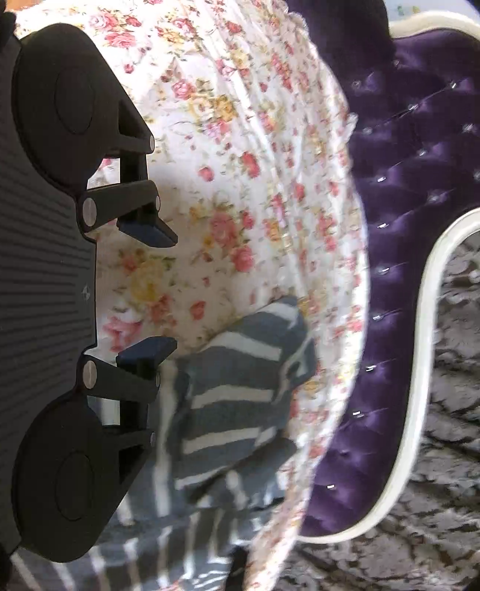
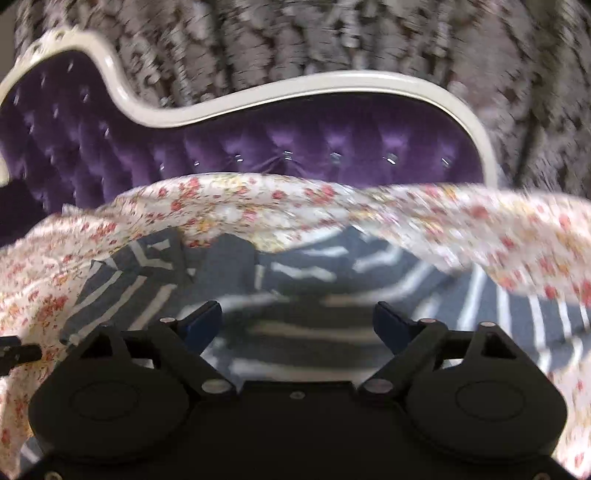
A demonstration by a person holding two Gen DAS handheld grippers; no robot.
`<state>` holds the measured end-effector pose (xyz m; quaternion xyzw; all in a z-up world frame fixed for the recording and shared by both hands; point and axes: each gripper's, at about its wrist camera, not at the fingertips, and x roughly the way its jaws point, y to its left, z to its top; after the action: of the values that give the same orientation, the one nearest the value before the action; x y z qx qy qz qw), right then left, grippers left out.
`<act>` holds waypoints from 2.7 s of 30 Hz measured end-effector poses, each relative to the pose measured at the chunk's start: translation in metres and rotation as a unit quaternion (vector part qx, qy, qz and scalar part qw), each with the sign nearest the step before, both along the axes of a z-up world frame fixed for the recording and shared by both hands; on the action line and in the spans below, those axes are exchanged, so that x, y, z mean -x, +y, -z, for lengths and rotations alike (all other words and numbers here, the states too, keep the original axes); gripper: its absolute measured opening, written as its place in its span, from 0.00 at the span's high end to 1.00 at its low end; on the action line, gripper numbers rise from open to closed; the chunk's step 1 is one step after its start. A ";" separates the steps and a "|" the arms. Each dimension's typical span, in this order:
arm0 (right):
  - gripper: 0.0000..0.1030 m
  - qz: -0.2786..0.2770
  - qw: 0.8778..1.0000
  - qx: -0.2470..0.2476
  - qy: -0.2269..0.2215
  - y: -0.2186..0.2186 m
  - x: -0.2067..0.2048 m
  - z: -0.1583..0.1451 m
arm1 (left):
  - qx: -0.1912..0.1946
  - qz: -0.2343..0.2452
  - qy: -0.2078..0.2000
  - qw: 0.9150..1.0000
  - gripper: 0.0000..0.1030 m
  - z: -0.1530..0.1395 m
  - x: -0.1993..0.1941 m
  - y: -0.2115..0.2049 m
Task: Fold small clothes
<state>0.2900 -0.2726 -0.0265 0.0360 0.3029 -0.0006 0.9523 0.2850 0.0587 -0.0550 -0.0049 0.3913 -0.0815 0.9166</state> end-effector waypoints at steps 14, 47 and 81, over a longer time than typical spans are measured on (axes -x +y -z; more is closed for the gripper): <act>0.45 -0.024 0.986 0.151 0.058 0.094 -0.084 0.040 | 0.032 0.012 0.003 0.999 0.50 -0.002 0.006 0.002; 0.43 0.141 0.974 -0.161 0.077 -0.077 -0.025 0.042 | 0.054 0.024 -0.001 0.998 0.50 -0.007 0.013 0.001; 0.56 0.139 0.984 -0.051 0.096 -0.065 0.013 0.041 | 0.025 0.014 0.024 0.999 0.49 -0.003 0.010 -0.005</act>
<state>0.2768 -0.3381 -0.0677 0.1256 0.3843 -0.1210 0.9066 0.2752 0.0535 -0.0517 -0.0243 0.4112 -0.1037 0.9053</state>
